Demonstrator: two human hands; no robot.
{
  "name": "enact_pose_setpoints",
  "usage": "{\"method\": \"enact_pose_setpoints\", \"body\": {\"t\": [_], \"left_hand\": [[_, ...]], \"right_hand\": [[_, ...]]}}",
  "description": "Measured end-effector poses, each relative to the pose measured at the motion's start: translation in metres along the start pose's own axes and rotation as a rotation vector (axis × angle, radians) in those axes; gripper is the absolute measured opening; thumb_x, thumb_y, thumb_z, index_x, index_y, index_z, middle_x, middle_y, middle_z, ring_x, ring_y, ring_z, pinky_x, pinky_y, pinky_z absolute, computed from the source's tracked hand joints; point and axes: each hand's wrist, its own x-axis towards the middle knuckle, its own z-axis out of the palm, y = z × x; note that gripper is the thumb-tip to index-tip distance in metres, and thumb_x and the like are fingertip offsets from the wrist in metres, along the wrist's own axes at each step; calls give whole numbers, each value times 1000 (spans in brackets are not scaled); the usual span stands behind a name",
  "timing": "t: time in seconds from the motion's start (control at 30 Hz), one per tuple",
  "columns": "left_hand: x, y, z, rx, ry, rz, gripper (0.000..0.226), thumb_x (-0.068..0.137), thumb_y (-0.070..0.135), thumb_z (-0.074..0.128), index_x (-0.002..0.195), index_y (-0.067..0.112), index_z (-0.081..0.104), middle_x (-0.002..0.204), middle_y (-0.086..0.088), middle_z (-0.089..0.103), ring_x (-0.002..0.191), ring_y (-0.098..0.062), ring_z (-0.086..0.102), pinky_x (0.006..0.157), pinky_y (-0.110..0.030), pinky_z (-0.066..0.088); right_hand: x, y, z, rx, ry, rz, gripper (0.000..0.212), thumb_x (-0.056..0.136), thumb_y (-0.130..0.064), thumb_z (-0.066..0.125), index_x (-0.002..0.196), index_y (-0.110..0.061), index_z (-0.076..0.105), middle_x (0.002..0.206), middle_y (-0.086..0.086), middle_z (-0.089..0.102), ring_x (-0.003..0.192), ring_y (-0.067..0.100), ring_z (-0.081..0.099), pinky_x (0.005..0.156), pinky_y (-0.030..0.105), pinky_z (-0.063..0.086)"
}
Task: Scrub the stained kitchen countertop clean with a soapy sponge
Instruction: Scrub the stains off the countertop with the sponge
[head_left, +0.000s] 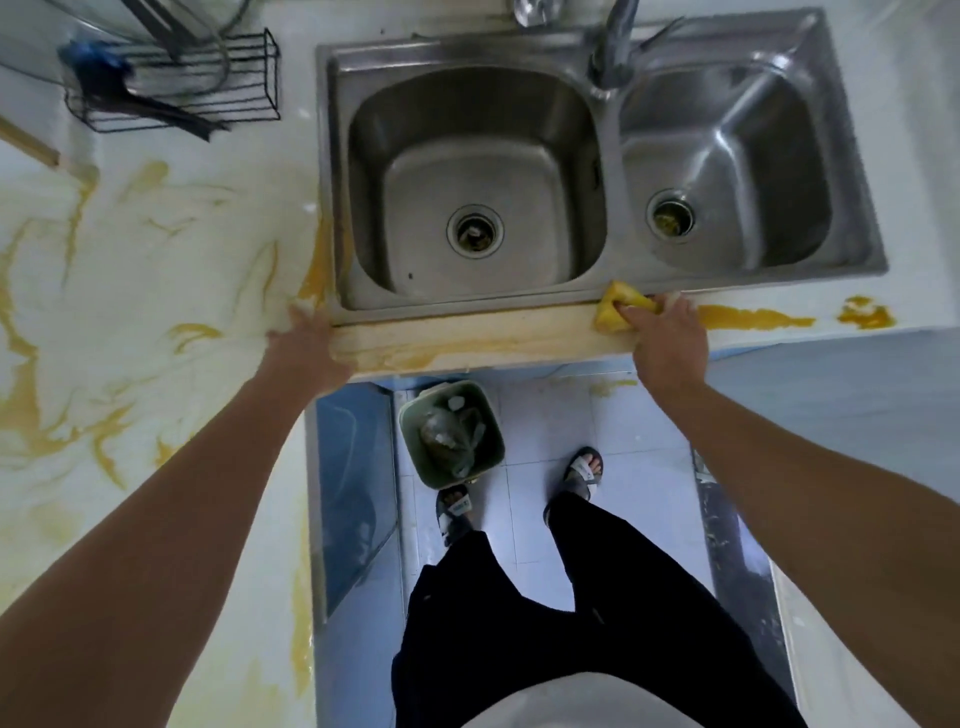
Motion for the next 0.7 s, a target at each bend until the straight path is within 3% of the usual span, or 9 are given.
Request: {"method": "enact_pose_setpoints", "body": {"t": [0.13, 0.27, 0.4, 0.47, 0.53, 0.63, 0.7], "left_hand": [[-1, 8, -4, 47, -57, -24, 96, 99, 43, 59, 163, 9, -3, 170, -21, -11, 151, -47, 24, 123, -51, 26], [4, 2, -8, 26, -109, -41, 97, 98, 40, 62, 165, 18, -4, 170, -13, -19, 151, -49, 22, 120, -53, 32], [7, -8, -6, -6, -129, -47, 104, 95, 34, 68, 164, 23, -9, 171, -10, -19, 152, -49, 19, 120, -54, 32], [6, -3, -4, -6, -114, -69, 106, 95, 31, 71, 164, 20, -9, 172, -11, -12, 152, -47, 22, 119, -54, 33], [5, 1, -6, 6, -105, -66, 105, 93, 43, 70, 165, 20, -2, 172, -9, -13, 151, -44, 27, 118, -52, 34], [2, 15, -9, 11, -5, -58, 113, 77, 77, 64, 160, 13, 22, 165, -10, 19, 144, -37, 38, 110, -53, 43], [-7, 35, -3, 81, 45, -11, 106, 77, 77, 65, 155, 11, 35, 164, -10, 20, 147, -36, 31, 110, -54, 43]], "right_hand": [[-15, -47, 9, 76, 3, 11, 49, 91, -7, 58, 135, -29, 53, 128, 22, 51, 117, 40, 50, 97, 44, 43], [-18, -128, 9, 213, -34, -198, 52, 92, -12, 56, 138, -33, 48, 120, 15, 48, 100, 30, 48, 87, 39, 43], [-16, -189, -5, 282, -31, -373, 47, 95, -18, 59, 139, -32, 50, 124, 12, 43, 108, 27, 46, 93, 37, 43], [-10, -181, -3, 300, -37, -402, 46, 94, -20, 61, 137, -33, 52, 132, 13, 41, 115, 29, 45, 96, 37, 41], [-7, -157, -2, 305, -60, -440, 46, 94, -24, 61, 138, -34, 52, 141, 16, 37, 123, 33, 43, 101, 40, 38], [-5, -99, 5, 314, -87, -379, 44, 96, -29, 51, 140, -35, 51, 140, 15, 38, 124, 34, 43, 103, 42, 39], [-5, -57, 12, 311, -123, -296, 46, 97, -33, 43, 143, -34, 48, 147, 19, 34, 134, 39, 38, 107, 44, 37]]}}
